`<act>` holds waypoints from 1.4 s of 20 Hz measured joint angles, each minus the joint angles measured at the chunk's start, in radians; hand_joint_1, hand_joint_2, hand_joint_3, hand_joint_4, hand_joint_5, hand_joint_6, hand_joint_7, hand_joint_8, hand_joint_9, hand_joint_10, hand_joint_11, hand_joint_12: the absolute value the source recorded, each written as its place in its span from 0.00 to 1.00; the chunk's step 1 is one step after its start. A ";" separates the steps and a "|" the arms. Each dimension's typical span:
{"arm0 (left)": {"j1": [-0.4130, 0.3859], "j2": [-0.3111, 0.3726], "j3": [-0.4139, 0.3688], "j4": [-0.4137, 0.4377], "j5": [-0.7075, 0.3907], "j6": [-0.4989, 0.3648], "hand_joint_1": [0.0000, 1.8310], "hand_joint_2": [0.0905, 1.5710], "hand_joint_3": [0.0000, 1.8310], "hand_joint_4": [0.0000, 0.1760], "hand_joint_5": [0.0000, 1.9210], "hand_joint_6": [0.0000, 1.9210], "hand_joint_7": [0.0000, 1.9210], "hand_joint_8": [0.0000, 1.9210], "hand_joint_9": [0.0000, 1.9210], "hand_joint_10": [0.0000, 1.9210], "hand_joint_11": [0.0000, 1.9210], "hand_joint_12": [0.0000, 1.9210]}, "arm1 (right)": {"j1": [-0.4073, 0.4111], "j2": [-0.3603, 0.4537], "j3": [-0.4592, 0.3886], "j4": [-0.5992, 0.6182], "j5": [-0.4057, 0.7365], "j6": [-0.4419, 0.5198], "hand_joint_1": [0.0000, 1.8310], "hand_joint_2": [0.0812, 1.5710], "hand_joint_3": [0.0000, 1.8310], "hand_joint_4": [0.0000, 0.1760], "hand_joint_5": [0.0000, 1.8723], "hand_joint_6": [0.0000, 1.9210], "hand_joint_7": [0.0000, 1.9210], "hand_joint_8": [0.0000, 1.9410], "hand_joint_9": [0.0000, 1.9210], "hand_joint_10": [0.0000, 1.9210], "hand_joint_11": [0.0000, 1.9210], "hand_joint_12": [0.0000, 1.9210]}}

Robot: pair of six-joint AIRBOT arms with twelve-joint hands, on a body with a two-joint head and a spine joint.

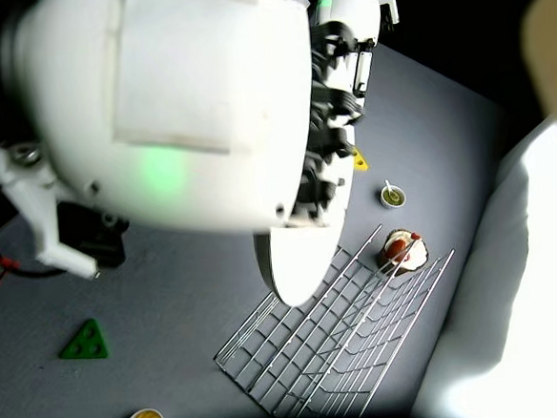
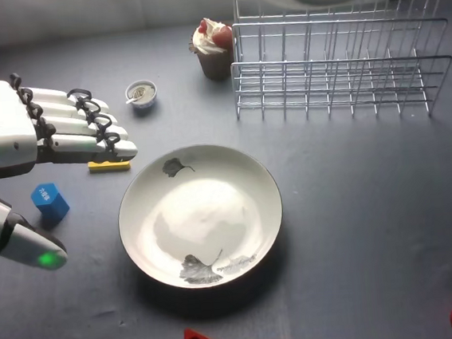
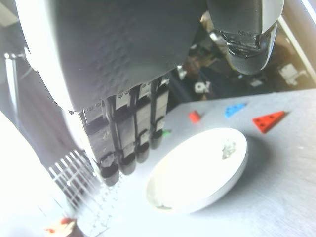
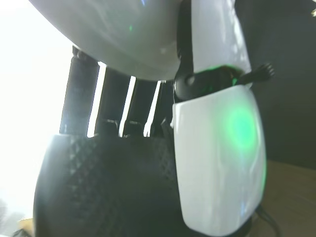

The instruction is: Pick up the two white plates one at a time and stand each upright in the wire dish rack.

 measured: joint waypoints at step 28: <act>-0.034 -0.002 -0.004 0.041 0.004 0.000 0.01 0.60 0.00 0.00 0.06 0.00 0.09 0.00 0.08 0.00 0.08 0.00 | -0.069 -0.139 0.277 0.154 -0.098 0.143 0.82 0.65 0.00 0.00 0.51 0.51 0.59 0.23 0.60 0.36 0.54 0.69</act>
